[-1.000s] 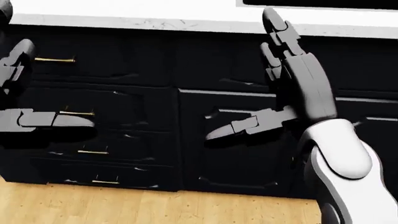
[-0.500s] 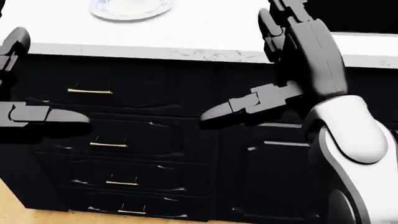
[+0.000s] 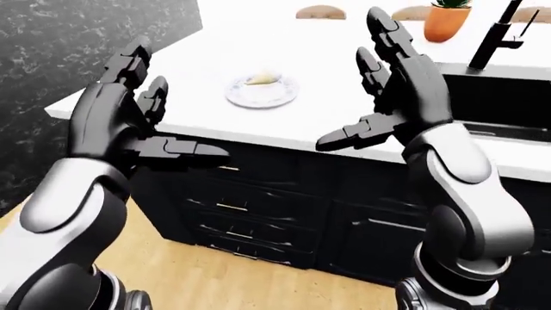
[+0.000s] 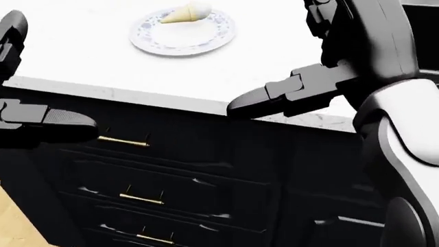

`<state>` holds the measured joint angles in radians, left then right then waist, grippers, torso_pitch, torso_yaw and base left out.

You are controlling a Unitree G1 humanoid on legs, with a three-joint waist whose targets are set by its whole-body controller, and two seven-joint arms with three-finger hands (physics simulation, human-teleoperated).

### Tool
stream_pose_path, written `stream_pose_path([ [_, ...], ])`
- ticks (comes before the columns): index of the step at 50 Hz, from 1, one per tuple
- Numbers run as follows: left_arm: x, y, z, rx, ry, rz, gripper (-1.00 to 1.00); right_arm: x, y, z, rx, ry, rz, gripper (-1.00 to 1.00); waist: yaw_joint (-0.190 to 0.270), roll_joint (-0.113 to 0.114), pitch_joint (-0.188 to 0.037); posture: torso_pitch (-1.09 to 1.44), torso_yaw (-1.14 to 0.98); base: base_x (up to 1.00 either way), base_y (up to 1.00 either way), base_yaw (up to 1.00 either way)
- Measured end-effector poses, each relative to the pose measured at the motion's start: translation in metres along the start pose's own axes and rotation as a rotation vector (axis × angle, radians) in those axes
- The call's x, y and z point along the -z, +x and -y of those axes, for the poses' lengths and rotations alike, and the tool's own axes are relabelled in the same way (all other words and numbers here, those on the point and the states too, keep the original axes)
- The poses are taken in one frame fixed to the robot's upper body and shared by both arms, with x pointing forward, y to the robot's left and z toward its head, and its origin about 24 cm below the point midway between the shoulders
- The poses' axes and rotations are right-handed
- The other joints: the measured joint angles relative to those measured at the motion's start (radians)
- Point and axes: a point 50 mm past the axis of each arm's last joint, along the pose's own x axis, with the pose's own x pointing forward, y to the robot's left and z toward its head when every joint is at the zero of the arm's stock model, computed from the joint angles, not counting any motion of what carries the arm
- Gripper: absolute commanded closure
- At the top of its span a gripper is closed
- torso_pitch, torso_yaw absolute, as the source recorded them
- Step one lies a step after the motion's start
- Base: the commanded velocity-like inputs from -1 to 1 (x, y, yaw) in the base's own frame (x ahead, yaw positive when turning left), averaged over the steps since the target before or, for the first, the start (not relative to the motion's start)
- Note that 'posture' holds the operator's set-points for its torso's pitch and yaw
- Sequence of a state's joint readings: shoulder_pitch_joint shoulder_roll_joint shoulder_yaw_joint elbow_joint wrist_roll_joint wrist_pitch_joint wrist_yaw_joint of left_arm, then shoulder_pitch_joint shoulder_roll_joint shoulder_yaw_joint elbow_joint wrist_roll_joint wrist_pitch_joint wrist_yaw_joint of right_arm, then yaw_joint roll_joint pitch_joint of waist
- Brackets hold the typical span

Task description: Move the dessert items from the plate to the tray.

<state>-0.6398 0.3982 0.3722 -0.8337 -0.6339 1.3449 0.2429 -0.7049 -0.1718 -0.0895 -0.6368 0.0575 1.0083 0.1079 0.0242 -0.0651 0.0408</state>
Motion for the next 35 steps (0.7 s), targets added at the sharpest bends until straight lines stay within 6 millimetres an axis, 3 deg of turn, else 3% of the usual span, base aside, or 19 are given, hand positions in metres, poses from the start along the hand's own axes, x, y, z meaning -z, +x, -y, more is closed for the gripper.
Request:
stream_pose_path([
  [3,0.005,0.001,0.003,0.023,-0.004,-0.014,-1.0,0.007,0.0,0.004,0.022,-0.004,-0.027,-1.0,-0.005,0.042,0.007,0.0,0.0,0.0,0.13,0.0],
  [5,0.012,0.002,0.003,0.029,-0.011,-0.055,-1.0,0.018,0.001,0.004,0.024,-0.005,-0.08,-1.0,-0.006,0.036,0.022,0.0,0.0,0.0,0.48,0.0],
  [8,0.013,0.002,0.003,0.029,-0.007,-0.073,-1.0,0.024,0.002,0.004,0.023,-0.002,-0.116,-1.0,0.005,0.033,0.006,0.0,0.0,0.0,0.52,0.0],
  [11,0.008,0.0,0.0,0.012,-0.005,-0.029,-1.0,0.012,0.001,0.002,0.016,-0.007,-0.051,-1.0,0.026,0.065,0.002,0.0,0.0,0.14,0.62,0.0],
  [14,0.008,-0.001,-0.001,0.005,-0.007,-0.022,-1.0,0.007,-0.001,0.002,0.017,-0.003,-0.013,-1.0,0.037,0.116,0.004,0.0,0.0,0.43,0.61,0.0],
  [15,0.01,-0.001,-0.002,0.0,-0.011,-0.034,-1.0,0.01,-0.001,0.001,0.011,0.004,-0.024,-1.0,0.041,0.107,0.019,0.0,0.0,0.45,0.6,0.0],
  [16,0.014,0.0,-0.003,-0.007,-0.015,-0.056,-1.0,0.015,0.0,-0.001,0.0,0.009,-0.046,-1.0,0.047,0.114,0.033,0.0,0.0,0.45,0.6,0.0],
  [18,0.016,0.001,-0.003,-0.012,-0.01,-0.071,-1.0,0.018,0.001,-0.003,-0.013,0.013,-0.068,-1.0,0.046,0.142,0.027,0.0,0.0,0.45,0.6,0.0],
  [21,0.006,-0.001,-0.002,-0.005,-0.001,-0.008,-1.0,0.01,-0.001,0.002,0.007,0.008,-0.023,-1.0,0.017,0.136,0.007,0.0,0.0,0.13,0.22,0.0],
  [24,0.0,-0.002,0.0,0.006,-0.002,0.024,-1.0,0.007,-0.003,0.007,0.038,0.007,-0.005,-1.0,-0.008,0.132,0.013,0.0,0.0,0.0,0.0,0.0],
  [26,0.001,-0.001,-0.001,0.002,-0.004,0.007,-1.0,0.01,-0.003,0.006,0.035,0.002,-0.018,-1.0,-0.015,0.118,0.019,0.0,0.0,0.0,0.12,0.0],
  [31,0.006,-0.001,-0.004,-0.021,-0.001,-0.041,-1.0,0.012,-0.002,0.002,-0.005,0.005,-0.038,-1.0,-0.004,0.058,0.004,0.0,0.0,0.0,0.44,0.0],
  [35,0.003,0.0,-0.002,-0.007,0.005,-0.028,-1.0,0.011,-0.003,0.01,0.022,0.012,-0.031,-1.0,-0.003,0.045,-0.008,0.0,0.0,0.0,0.44,0.0],
])
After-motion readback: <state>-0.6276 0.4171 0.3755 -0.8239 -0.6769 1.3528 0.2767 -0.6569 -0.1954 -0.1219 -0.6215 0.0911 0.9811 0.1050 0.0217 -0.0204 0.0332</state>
